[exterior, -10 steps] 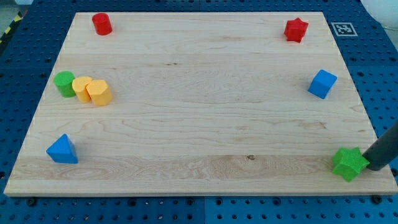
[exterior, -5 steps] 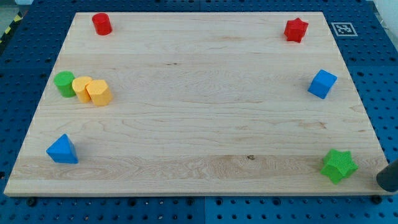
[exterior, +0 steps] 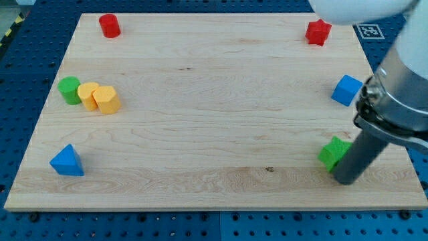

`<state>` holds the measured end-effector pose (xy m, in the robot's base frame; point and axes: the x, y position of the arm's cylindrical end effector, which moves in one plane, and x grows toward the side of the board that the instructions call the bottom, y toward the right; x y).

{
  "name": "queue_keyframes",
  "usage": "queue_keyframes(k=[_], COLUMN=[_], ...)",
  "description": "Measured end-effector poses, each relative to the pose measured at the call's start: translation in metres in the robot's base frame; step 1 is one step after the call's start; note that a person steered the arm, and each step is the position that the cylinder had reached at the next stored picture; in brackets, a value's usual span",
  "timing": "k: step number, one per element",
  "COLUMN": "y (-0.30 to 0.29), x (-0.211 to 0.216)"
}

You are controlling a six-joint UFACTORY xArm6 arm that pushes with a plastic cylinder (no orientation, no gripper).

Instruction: Push the green star towards the center

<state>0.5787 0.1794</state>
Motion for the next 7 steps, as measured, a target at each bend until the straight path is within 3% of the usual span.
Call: queue_keyframes(k=[2,5,7], y=[-0.032,0.008,0.015], x=[-0.048,-0.003,-0.065])
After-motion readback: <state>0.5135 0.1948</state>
